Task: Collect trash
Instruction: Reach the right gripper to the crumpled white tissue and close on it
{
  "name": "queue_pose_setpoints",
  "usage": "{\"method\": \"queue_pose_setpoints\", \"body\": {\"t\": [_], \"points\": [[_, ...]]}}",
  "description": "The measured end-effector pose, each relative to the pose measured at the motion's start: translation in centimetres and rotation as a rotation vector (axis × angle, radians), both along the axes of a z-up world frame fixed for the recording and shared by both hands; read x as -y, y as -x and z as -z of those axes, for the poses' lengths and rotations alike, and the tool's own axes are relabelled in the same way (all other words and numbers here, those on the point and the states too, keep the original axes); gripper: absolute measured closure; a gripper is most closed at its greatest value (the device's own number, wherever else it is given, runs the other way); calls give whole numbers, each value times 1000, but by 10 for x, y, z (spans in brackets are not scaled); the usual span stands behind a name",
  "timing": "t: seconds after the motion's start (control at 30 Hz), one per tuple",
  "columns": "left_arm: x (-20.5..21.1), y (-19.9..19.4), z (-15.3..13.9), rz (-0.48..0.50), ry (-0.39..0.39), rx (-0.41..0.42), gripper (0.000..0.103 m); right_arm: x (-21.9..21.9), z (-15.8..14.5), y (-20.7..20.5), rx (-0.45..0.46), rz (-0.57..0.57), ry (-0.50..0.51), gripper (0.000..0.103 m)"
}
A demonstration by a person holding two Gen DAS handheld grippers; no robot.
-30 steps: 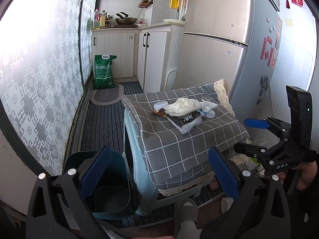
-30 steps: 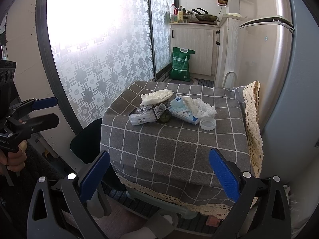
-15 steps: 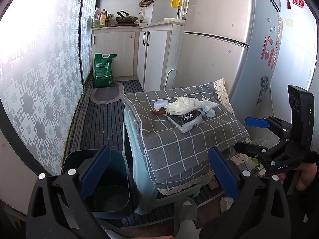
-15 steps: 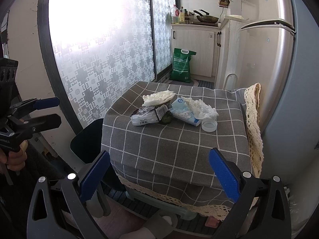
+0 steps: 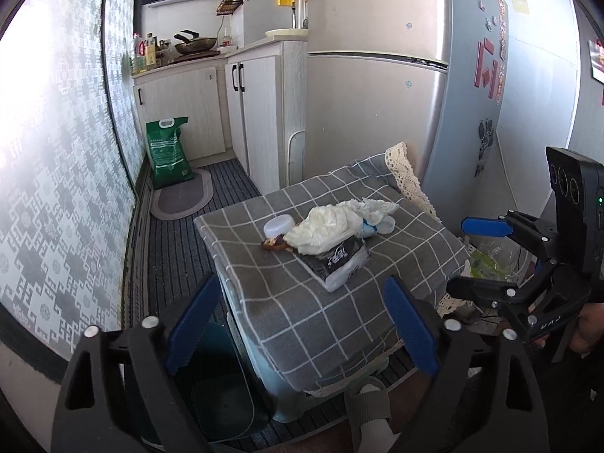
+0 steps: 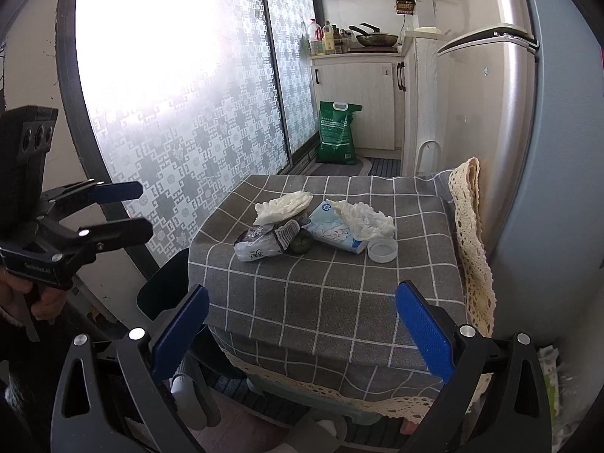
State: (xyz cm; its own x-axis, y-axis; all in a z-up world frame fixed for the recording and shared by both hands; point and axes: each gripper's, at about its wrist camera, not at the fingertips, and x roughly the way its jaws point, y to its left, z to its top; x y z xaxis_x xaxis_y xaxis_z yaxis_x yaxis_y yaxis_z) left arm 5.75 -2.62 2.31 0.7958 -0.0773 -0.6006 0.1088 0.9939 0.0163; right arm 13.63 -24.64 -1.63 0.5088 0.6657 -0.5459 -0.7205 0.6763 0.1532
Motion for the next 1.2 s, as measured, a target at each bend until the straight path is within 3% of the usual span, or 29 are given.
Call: {"method": "queue_pose_setpoints", "body": {"t": [0.13, 0.2, 0.33, 0.57, 0.73, 0.8, 0.93, 1.1, 1.2], "points": [[16, -28, -5, 79, -38, -1, 40, 3, -3, -1, 17, -2, 4, 8], [26, -41, -2, 128, -57, -20, 54, 6, -2, -2, 14, -4, 5, 11], [37, -68, 11, 193, -58, -76, 59, 13, 0, -10, -11, -1, -8, 22], [46, -103, 29, 180, -63, -128, 60, 23, -1, -23, -38, 17, -41, 23], [58, -109, 37, 164, -161, -131, 59, 23, -4, -29, -21, 26, -38, 23], [55, -115, 41, 149, -161, -157, 72, 22, -4, -35, -28, 26, -42, 27], [47, -121, 42, 113, -153, -163, 74, 15, 1, -52, -54, 18, -26, 38], [40, -123, 44, 91, -140, -165, 90, 4, 6, -73, -81, 29, -27, 44], [37, -122, 42, 95, -119, -156, 93, -5, 11, -88, -102, 40, -17, 51]]}}
